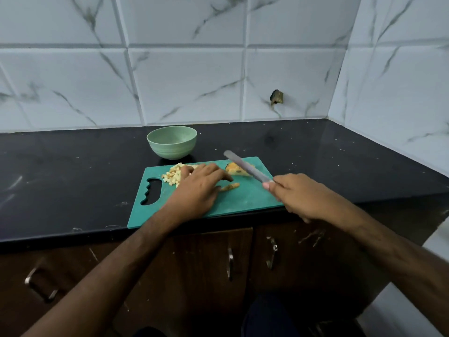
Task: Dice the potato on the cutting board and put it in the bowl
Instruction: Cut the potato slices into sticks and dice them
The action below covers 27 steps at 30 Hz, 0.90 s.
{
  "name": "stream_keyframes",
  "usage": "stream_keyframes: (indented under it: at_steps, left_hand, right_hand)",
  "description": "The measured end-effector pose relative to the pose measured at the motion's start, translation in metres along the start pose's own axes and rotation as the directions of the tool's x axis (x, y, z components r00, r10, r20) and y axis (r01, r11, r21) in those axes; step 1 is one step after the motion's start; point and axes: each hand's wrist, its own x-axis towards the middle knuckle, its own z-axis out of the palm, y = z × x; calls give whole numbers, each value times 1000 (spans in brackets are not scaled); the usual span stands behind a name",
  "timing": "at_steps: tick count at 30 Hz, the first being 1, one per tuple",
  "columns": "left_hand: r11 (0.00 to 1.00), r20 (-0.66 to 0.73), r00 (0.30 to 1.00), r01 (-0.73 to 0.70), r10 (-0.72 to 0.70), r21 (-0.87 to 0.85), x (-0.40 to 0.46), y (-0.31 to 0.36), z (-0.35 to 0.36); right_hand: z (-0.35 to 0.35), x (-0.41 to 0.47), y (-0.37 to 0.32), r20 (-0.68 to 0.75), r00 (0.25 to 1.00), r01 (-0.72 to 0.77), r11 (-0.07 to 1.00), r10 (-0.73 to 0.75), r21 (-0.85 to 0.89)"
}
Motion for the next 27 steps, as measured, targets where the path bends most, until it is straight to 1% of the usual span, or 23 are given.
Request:
stream_keyframes:
  at_steps: [1,2,3,4,6,8,10,12,15,17,19,22,27]
  left_hand:
    - [997,53,996,-74,75,-16,3,0,0]
    - [991,112,985,-129,133,-45,8,0,0]
    - [983,167,969,-172,181,-70,12,-1,0]
    - [974,214,951,-211,223,-79,17,-2,1]
    - [958,276,918,-285,285,-41,24,-4,2]
    - [932,280,901,-358,331,50,28,-8,0]
    - [908,232,907,-392,352,152,27,-14,-1]
    - [906,164,928,-364,334,215,22,-23,-1]
    - [924,59,968,-251,245,288,16,-40,-1]
    - [942,-15,983,-170,182,289,17,-43,-3]
    - [966,-64,992,-91,109,240,22,-40,-6]
    - [986,-86,996,-3,18,166,34,-28,-4]
    - [988,-100,993,-40,56,151,55,-10,11]
  right_hand:
    - [2,7,11,-4,999,42,973,-42,229]
    - [5,15,21,-26,996,86,890,-83,447]
    - [9,22,29,-72,992,130,785,-108,606]
    - [12,30,36,-135,985,170,695,-106,699]
    - [19,45,42,-245,968,230,580,-54,782]
    - [22,59,47,-300,954,247,525,16,814]
    - [23,71,53,-315,945,229,514,85,827]
    - [24,79,59,-313,941,211,498,130,841]
    - [25,87,62,-303,940,203,460,155,864]
    - [25,87,61,-292,945,194,462,150,865]
    - [26,86,58,-284,949,188,478,137,858]
    - [26,85,57,-281,951,181,500,131,847]
    - [27,84,57,-279,953,181,513,121,839]
